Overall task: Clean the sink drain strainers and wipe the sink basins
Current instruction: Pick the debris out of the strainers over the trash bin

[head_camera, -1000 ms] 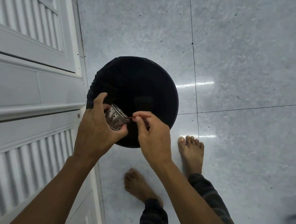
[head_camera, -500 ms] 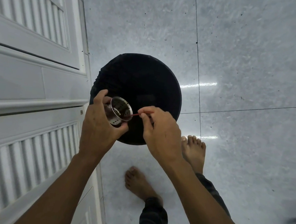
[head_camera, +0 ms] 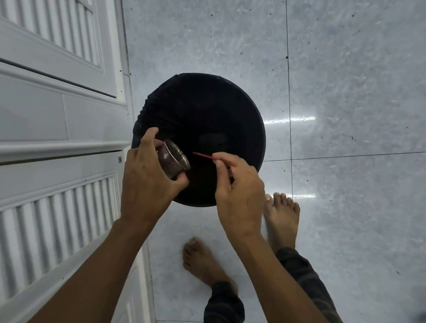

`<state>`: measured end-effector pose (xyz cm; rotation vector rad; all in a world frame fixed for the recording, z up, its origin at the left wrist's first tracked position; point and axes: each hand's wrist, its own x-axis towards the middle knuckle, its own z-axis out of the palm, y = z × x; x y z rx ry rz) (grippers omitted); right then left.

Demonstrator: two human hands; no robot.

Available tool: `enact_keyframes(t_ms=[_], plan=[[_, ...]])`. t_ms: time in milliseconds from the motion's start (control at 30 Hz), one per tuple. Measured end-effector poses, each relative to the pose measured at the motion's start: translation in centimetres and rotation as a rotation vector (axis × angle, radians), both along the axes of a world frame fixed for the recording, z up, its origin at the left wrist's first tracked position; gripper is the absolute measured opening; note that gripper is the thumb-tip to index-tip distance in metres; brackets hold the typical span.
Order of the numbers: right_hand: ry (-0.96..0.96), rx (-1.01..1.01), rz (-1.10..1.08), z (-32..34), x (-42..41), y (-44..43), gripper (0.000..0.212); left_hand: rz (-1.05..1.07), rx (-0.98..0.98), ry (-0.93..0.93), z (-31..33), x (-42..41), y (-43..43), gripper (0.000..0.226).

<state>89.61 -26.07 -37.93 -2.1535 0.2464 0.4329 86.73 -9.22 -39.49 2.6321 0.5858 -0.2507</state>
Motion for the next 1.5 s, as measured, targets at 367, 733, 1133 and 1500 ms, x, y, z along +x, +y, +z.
enact_keyframes(t_ms=[367,733,1133,1500], plan=[[0.205,0.131,-0.193,-1.2,0.1,0.8,0.022,0.017,0.035,0.076,0.0,0.1,-0.3,0.107],[0.153,0.069,-0.117,-1.0,0.9,0.3,0.022,0.048,-0.002,0.080,-0.1,0.8,-0.5,0.104],[0.025,0.172,-0.021,2.2,3.0,-0.1,0.021,0.156,-0.335,-0.117,1.0,2.6,-1.3,0.101],[0.001,0.113,0.177,3.7,2.8,0.5,0.022,0.040,-0.273,-0.178,1.9,3.3,-0.4,0.099]])
